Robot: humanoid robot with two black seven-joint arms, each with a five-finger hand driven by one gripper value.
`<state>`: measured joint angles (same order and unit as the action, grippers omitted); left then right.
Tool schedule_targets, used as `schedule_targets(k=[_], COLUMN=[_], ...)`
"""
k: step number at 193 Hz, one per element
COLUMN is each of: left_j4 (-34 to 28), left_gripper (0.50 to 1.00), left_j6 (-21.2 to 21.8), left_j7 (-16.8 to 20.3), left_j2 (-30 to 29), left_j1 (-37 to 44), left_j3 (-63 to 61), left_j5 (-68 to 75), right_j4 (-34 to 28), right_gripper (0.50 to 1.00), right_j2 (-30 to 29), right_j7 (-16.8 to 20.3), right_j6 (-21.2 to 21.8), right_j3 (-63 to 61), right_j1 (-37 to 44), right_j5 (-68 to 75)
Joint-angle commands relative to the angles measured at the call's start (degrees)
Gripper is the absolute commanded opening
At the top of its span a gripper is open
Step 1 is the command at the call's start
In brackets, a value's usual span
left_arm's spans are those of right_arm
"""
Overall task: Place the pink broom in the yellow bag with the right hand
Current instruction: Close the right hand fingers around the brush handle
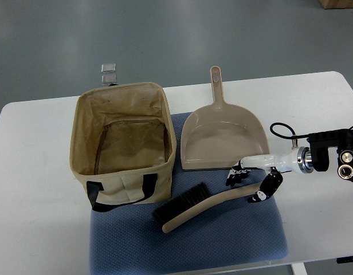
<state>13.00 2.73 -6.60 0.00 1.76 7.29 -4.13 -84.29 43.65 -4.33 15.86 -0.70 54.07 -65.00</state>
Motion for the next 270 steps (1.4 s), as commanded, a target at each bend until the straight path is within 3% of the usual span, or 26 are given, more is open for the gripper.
schedule_targets(k=[1, 18, 76, 111, 118, 163, 270], left_j4=[0.01, -0.08, 0.01, 0.01, -0.08, 0.01, 0.54], left_gripper=[1.000, 1.000, 1.000, 1.000, 1.000, 1.000, 1.000], left_j6=[0.00, 0.00, 0.00, 0.00, 0.00, 0.00, 0.00], left_j7=[0.00, 0.00, 0.00, -0.08, -0.08, 0.00, 0.00], left_j2=[0.00, 0.00, 0.00, 0.00, 0.00, 0.00, 0.00], left_j1=[0.00, 0.00, 0.00, 0.00, 0.00, 0.00, 0.00], left_j3=[0.00, 0.00, 0.00, 0.00, 0.00, 0.00, -0.17], left_j5=[0.00, 0.00, -0.09, 0.00, -0.09, 0.00, 0.00], right_j4=[0.18, 0.71, 1.94, 1.94, 1.94, 1.85, -4.04], right_gripper=[0.676, 0.637, 0.613, 0.537, 0.500, 0.500, 0.500], right_j2=[-0.06, -0.15, -0.68, -0.50, -0.41, 0.99, 15.85], right_j7=[-0.15, -0.32, -0.85, -0.85, -0.94, -1.56, -3.66], right_j6=[-0.04, -0.04, -0.83, -1.45, -1.53, -1.10, 6.02], right_j3=[0.17, 0.08, -0.01, -0.01, -0.10, -0.36, -1.32], right_j1=[-0.11, -0.81, -1.42, -1.34, -1.16, 1.39, 12.37], right_j5=[-1.27, -2.23, -3.29, -3.38, -3.38, -3.29, -1.09])
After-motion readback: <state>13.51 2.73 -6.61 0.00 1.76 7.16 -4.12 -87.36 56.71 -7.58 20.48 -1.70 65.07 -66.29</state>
